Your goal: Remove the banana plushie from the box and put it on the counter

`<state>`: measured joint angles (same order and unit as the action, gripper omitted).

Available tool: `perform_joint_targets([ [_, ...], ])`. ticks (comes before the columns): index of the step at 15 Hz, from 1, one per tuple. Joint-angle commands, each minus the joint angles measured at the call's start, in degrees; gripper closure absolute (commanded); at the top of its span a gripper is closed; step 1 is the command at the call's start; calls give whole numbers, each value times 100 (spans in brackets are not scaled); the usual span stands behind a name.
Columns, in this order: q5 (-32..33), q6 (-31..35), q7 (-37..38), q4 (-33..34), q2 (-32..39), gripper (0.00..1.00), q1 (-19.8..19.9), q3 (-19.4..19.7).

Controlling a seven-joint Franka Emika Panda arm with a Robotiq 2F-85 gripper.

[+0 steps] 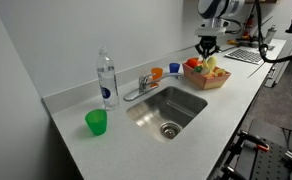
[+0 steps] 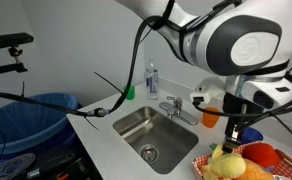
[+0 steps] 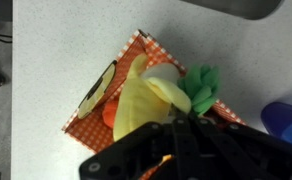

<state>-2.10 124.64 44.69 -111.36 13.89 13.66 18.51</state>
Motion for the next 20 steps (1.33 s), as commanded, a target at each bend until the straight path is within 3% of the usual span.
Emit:
perform_joint_targets([
  [1,-495,-517,-490,219,-226,99,98,-146],
  [10,-891,-1478,-1503,179,-731,99,-27,-400],
  [15,-460,-1787,-2312,-288,-982,99,-69,-488],
  [20,275,-1318,-2647,-800,-1030,99,-48,-427],
])
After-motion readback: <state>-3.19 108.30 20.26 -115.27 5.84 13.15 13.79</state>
